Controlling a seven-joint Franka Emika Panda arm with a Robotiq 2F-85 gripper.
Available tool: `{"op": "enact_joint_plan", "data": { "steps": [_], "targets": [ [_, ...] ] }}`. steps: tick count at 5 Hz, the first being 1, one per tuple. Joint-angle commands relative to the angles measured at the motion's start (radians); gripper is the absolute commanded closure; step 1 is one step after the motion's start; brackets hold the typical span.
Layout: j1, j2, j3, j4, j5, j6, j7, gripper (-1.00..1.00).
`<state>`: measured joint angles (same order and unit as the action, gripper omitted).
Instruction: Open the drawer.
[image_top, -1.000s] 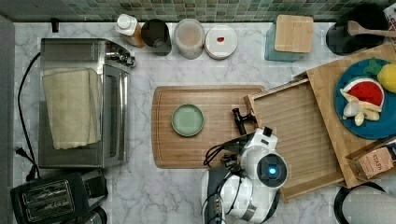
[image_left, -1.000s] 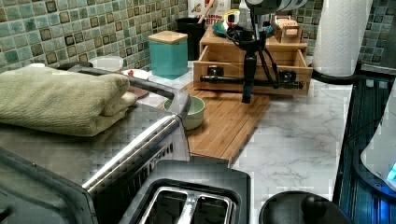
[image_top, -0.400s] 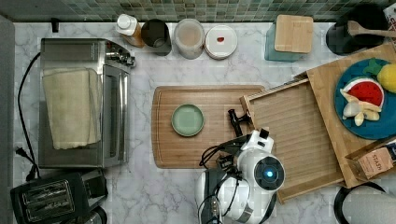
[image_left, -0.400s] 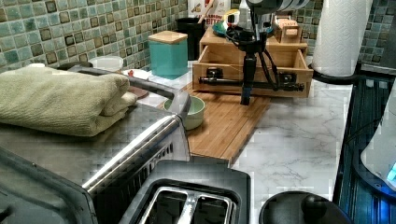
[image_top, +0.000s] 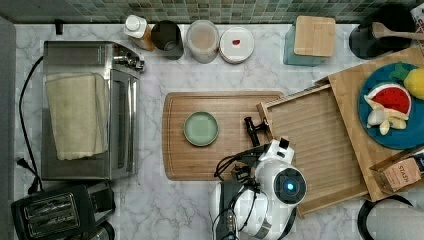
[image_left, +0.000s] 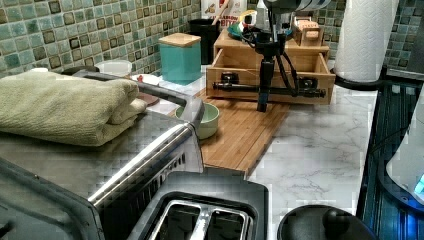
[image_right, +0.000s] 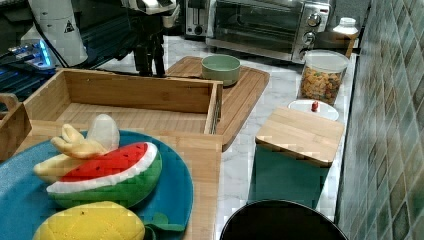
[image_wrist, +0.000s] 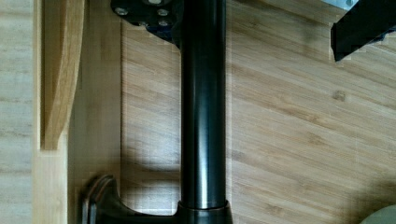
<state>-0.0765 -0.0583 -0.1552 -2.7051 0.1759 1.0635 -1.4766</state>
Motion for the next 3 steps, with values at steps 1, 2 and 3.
{"op": "enact_joint_plan", "data": {
  "steps": [1, 2, 3],
  "targets": [
    [0.12, -0.061, 0.113, -0.001, 0.062, -0.088, 0.02, -1.0],
    [0.096, -0.061, 0.138, -0.001, 0.067, -0.088, 0.015, -1.0],
    [0.107, -0.061, 0.126, 0.0, 0.065, -0.088, 0.018, -1.0]
  ]
}}
